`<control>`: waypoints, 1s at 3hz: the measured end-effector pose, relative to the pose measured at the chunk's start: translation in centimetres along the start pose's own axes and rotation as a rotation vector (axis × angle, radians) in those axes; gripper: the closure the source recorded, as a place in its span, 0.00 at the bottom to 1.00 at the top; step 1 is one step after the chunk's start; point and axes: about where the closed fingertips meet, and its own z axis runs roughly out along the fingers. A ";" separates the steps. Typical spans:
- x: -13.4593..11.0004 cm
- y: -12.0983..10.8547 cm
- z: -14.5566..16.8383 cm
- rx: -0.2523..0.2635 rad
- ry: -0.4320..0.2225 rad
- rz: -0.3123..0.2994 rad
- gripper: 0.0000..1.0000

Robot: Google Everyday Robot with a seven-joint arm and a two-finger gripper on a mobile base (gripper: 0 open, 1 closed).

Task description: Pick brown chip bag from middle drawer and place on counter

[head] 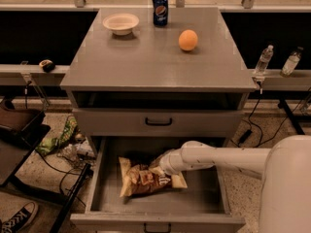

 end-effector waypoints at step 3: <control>0.0 0.0 0.0 0.000 0.000 0.000 0.36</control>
Offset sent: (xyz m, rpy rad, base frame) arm 0.0000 0.0000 0.0000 0.0000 0.0000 0.0000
